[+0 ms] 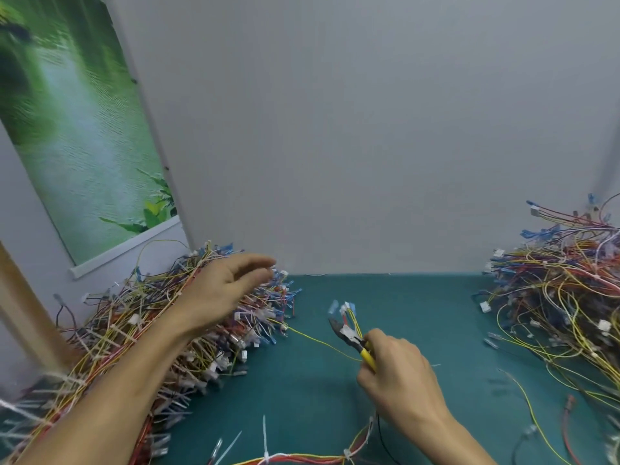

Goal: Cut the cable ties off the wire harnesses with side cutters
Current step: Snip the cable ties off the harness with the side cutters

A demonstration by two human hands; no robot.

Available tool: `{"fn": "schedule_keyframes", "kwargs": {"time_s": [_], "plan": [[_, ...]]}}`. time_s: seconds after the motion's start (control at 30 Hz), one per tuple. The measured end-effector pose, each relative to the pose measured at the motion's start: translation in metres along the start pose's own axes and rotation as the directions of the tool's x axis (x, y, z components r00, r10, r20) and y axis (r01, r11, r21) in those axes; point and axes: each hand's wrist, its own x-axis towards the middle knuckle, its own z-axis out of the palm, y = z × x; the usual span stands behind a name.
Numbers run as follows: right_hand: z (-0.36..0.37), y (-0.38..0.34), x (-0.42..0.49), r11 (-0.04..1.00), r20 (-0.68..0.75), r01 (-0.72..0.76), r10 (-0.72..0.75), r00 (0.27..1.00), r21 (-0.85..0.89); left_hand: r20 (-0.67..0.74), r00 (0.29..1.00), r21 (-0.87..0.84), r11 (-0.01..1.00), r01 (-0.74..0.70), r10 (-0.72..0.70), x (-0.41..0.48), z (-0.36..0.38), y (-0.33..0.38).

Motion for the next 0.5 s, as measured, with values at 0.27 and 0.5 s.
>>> {"fn": "schedule_keyframes", "kwargs": {"time_s": [0.27, 0.5], "plan": [[0.001, 0.009, -0.004, 0.998, 0.039, -0.045, 0.047, 0.998, -0.048, 0.032, 0.999, 0.666, 0.745, -0.042, 0.027, -0.008, -0.005, -0.051], [-0.009, 0.021, -0.013, 0.994, 0.064, -0.071, 0.076, 0.995, -0.087, -0.011, 0.991, 0.810, 0.583, -0.068, 0.131, -0.007, 0.010, -0.068]]}}
